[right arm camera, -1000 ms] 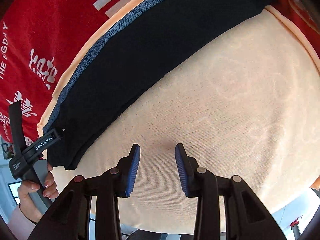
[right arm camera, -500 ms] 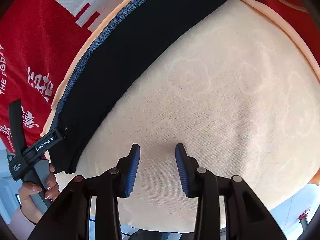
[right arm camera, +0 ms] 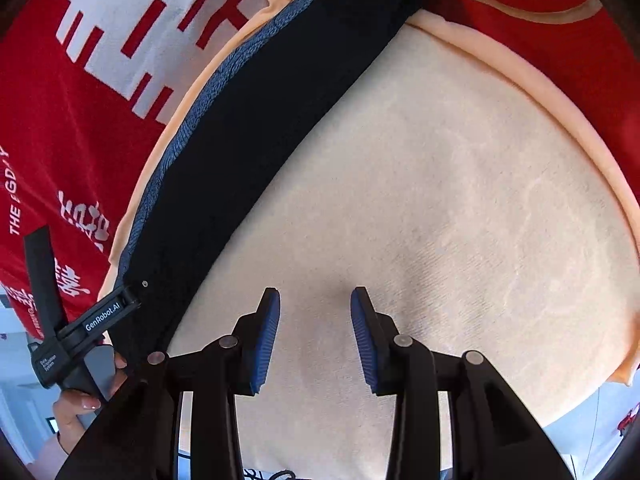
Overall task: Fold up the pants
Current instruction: 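Grasp the end of the folded black trousers with the right gripper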
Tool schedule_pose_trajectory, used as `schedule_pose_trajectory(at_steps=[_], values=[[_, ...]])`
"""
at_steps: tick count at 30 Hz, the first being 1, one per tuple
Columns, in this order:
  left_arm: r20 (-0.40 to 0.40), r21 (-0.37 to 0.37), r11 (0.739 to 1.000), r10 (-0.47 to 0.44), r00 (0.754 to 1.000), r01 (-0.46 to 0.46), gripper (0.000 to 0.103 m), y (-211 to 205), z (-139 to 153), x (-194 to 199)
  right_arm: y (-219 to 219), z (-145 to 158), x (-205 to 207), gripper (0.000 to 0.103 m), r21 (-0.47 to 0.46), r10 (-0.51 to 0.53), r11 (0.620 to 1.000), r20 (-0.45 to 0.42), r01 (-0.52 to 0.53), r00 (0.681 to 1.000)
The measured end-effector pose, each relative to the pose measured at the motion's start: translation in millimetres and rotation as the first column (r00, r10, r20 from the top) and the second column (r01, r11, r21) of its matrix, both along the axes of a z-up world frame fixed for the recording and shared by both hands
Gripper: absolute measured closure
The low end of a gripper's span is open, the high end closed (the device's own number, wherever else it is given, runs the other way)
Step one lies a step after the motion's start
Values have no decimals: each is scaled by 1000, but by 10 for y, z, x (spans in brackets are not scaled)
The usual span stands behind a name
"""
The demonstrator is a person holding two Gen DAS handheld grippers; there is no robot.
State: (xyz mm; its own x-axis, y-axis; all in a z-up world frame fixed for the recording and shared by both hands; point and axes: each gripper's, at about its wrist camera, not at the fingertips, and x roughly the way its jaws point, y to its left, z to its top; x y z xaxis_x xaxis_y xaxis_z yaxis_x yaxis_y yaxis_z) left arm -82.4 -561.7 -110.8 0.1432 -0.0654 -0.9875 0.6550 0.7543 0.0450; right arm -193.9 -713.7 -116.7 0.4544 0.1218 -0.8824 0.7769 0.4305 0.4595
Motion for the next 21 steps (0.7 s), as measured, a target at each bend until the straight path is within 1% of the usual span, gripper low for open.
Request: schedule_pose_trajectory(at_steps=[3,6,9,11,15,18,20,21], values=[[2,-19,1000,21,1000,-21,0,-280,77,1,-168,25,-20,63,-3,-46,999,48,46,998],[8,-42,998,40,999,-40,0,-456,153,-42,-351,53,-27,62,-7,-95,995,125,96,988],[9,-31,999,38,999,-38,0,-639,96,-80,-526,17,-13,62,14,-147,989,194,147,970],[14,-7,999,36,999,-36,0,-733,-21,-120,-624,-32,-1,62,22,-172,985,211,171,962],[0,-44,996,77,997,-77,0,-827,-73,-130,-734,-161,69,62,51,-187,982,243,180,952],[12,-51,996,79,997,-78,0,-917,-96,-132,-818,-188,192,57,18,-173,984,297,175,939],[27,-49,996,70,997,-69,0,-971,-92,-156,-883,-184,336,46,-23,-156,985,320,173,934],[30,-49,997,68,997,-66,0,-990,-86,-163,-909,-175,395,43,-41,-152,984,333,175,931]])
